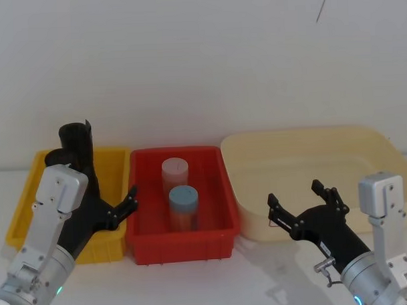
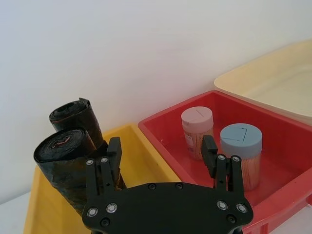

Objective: Pick up the garbage bag with the one hand and transfer it to the other hand.

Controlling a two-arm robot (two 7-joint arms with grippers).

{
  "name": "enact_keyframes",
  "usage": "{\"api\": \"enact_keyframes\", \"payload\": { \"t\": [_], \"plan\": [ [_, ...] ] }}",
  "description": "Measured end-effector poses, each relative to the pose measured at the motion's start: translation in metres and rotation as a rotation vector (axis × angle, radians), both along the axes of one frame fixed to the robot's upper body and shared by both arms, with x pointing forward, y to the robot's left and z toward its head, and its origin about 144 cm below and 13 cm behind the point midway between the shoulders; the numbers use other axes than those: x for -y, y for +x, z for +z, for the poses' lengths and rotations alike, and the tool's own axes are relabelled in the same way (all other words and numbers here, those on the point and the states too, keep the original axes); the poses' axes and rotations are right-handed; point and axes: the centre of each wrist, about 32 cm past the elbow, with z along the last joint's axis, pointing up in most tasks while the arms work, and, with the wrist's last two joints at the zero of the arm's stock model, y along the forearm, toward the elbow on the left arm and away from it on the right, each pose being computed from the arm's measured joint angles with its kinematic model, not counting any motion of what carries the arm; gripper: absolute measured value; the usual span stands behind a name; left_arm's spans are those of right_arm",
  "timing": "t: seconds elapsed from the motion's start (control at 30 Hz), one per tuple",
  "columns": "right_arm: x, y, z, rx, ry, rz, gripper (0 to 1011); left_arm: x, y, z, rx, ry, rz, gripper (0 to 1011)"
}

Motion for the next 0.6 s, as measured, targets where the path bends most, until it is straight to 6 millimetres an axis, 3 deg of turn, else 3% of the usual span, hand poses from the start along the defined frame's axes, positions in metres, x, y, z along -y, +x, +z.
{"api": "enact_keyframes", "payload": {
  "t": [0.6],
  "plan": [
    [0.0000,0.0000,0.0000,0.000,0.000,0.000,1000,0.0000,0.0000,0.0000,0.000,0.000,0.000,1001]
  ]
}}
